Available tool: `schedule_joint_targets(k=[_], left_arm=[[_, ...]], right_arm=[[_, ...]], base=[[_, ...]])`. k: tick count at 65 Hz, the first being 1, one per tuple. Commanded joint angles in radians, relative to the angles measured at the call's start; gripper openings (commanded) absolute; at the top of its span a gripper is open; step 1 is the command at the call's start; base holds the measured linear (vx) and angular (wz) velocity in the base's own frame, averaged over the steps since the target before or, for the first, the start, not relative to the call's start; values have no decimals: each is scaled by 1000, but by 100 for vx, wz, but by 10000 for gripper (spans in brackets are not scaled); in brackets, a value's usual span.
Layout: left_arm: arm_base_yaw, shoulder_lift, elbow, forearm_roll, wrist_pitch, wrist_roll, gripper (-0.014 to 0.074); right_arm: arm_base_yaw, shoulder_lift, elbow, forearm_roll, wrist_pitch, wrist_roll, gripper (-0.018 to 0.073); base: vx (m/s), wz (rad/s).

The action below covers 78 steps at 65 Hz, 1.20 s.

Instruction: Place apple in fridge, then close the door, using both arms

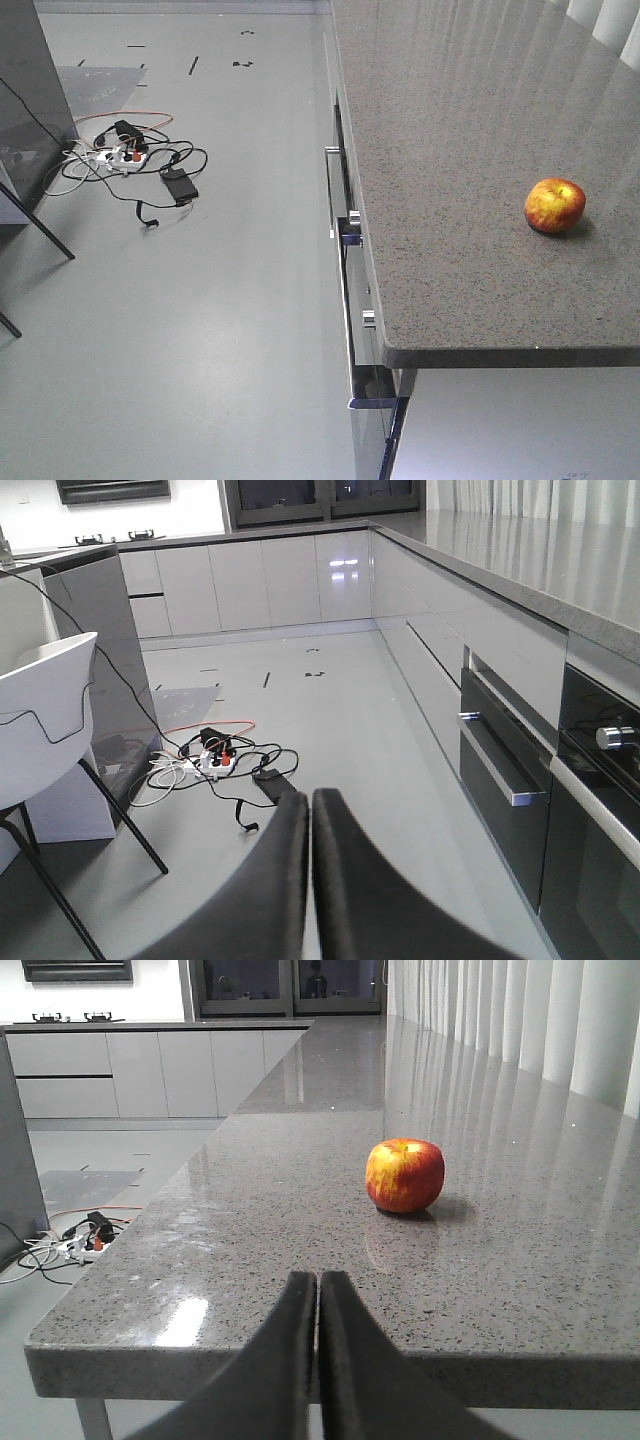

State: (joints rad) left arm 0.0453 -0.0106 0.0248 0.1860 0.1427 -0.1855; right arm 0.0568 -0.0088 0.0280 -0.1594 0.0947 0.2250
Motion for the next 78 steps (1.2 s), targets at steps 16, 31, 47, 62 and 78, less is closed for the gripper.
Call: schedule_joint_targets(k=[16,31,47,62,78], left_arm=[[-7,-16,-20,-2,-66,-6,-7],[-7,-16,-20,-2,-66,-6,-7],[-7,-16,-20,-2,-66,-6,-7],[-7,-16,-20,-2,-66,-6,-7],[-7,-16,-20,-2,-66,-6,-7]], right_arm=[[-5,-10,4,-5,-75,2,-3],[-5,-10,4,-5,-75,2,-3],[-5,-10,4,-5,-75,2,-3],[-5,-10,4,-5,-75,2,-3],[-5,-10,4,0,-111,13,-3]], base=[[0,0],[0,0],[0,0],[0,0],[0,0]])
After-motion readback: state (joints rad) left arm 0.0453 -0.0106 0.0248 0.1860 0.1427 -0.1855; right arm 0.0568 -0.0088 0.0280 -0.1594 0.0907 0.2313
